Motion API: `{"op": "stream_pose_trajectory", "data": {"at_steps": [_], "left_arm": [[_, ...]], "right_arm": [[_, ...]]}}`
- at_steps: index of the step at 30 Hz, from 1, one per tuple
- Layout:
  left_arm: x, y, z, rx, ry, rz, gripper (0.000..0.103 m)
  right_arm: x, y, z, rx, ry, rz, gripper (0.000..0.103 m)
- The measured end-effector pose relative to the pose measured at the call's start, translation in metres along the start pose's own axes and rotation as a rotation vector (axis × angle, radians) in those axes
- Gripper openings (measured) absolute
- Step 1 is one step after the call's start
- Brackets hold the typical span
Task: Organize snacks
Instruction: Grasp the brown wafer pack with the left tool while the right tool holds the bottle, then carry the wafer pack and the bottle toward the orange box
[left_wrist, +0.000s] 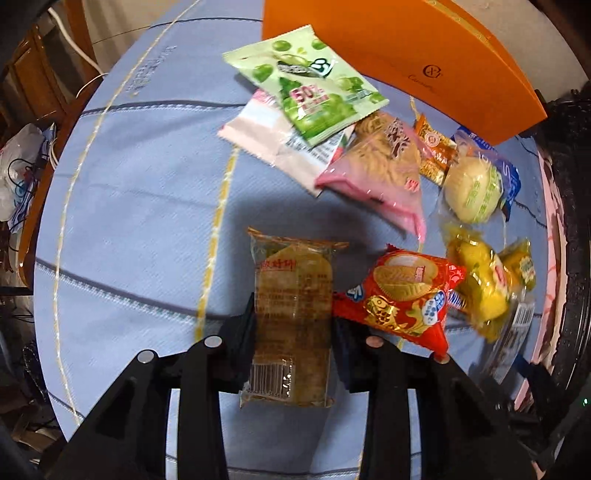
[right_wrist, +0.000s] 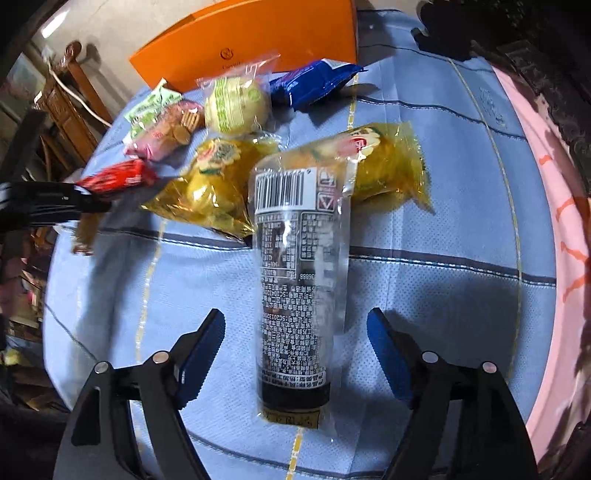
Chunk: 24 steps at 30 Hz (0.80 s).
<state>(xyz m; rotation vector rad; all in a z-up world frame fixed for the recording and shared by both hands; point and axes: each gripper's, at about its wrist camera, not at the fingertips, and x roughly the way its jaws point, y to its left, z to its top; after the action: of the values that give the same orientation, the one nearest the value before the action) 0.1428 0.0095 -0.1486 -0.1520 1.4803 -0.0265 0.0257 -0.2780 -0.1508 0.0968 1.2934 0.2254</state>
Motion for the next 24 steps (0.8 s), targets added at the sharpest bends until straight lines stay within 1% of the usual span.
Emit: {"op": "stream_pose_trajectory", "data": {"at_steps": [1,2,3,5,7,8,9,10,11,12,13,14,15,16,17,18,19,20,21,22,23,24], "left_arm": [[-0.002,0.002,-0.002,0.011,-0.005,0.011,0.035],[-0.004,0.004,-0.005,0.022,-0.006,0.02,0.035],[-0.007,0.008,-0.008,0.027,-0.005,0.021,0.035],[-0.017,0.007,-0.016,0.052,-0.019,0.036,0.035],[-0.022,-0.014,-0.023,0.093,-0.064,0.051,0.035],[-0.022,-0.016,-0.026,0.095,-0.065,0.019,0.035],[-0.02,-0.012,-0.026,0.088,-0.049,-0.017,0.035],[-0.01,-0.007,-0.025,0.072,-0.006,-0.035,0.035],[-0.004,-0.002,-0.025,0.038,0.038,-0.021,0.035],[-0.007,-0.002,-0.026,0.022,0.033,-0.056,0.035],[-0.015,-0.006,-0.029,0.046,0.001,-0.098,0.035],[-0.019,-0.011,-0.03,0.083,-0.019,-0.081,0.035],[-0.02,-0.014,-0.031,0.11,-0.02,-0.053,0.035],[-0.018,-0.011,-0.03,0.085,0.001,-0.066,0.035],[-0.02,-0.007,-0.028,0.057,0.007,-0.095,0.035],[-0.024,-0.005,-0.028,0.049,-0.006,-0.111,0.035],[-0.032,-0.005,-0.028,0.053,-0.041,-0.132,0.035],[-0.036,-0.007,-0.028,0.068,-0.073,-0.139,0.042],[-0.034,-0.004,-0.028,0.08,-0.078,-0.108,0.07],[-0.024,-0.001,-0.026,0.087,-0.054,-0.022,0.08],[-0.016,0.003,-0.024,0.083,-0.035,0.019,0.07],[-0.015,0.005,-0.026,0.082,-0.028,-0.015,0.045]], "right_arm": [[0.003,0.001,0.001,0.003,0.001,-0.017,0.069],[0.005,0.002,0.002,0.009,0.005,-0.028,0.045],[0.007,0.0,0.003,0.029,0.009,-0.025,0.04],[0.004,-0.005,0.005,0.086,0.001,0.018,0.036],[-0.007,-0.012,0.006,0.144,-0.012,0.097,0.035],[-0.011,-0.015,0.006,0.167,-0.022,0.126,0.035],[-0.017,-0.021,0.006,0.208,-0.032,0.183,0.035],[-0.018,-0.027,0.004,0.255,-0.036,0.252,0.035],[-0.018,-0.03,0.003,0.277,-0.035,0.275,0.035],[-0.016,-0.032,0.002,0.283,-0.026,0.25,0.035],[-0.015,-0.032,0.0,0.28,-0.023,0.218,0.035],[-0.016,-0.032,-0.002,0.292,-0.027,0.234,0.035],[-0.017,-0.032,-0.005,0.311,-0.033,0.27,0.035],[-0.018,-0.03,-0.007,0.31,-0.034,0.287,0.035],[-0.018,-0.027,-0.007,0.299,-0.031,0.287,0.035],[-0.019,-0.026,-0.007,0.292,-0.03,0.283,0.035],[-0.017,-0.025,-0.005,0.288,-0.027,0.283,0.035],[-0.014,-0.022,-0.004,0.285,-0.021,0.293,0.036],[-0.012,-0.019,-0.005,0.28,-0.016,0.296,0.037],[-0.012,-0.015,-0.006,0.27,-0.012,0.287,0.037],[-0.01,-0.009,-0.006,0.245,-0.005,0.267,0.037],[-0.009,-0.007,-0.006,0.241,-0.005,0.268,0.037]]}}
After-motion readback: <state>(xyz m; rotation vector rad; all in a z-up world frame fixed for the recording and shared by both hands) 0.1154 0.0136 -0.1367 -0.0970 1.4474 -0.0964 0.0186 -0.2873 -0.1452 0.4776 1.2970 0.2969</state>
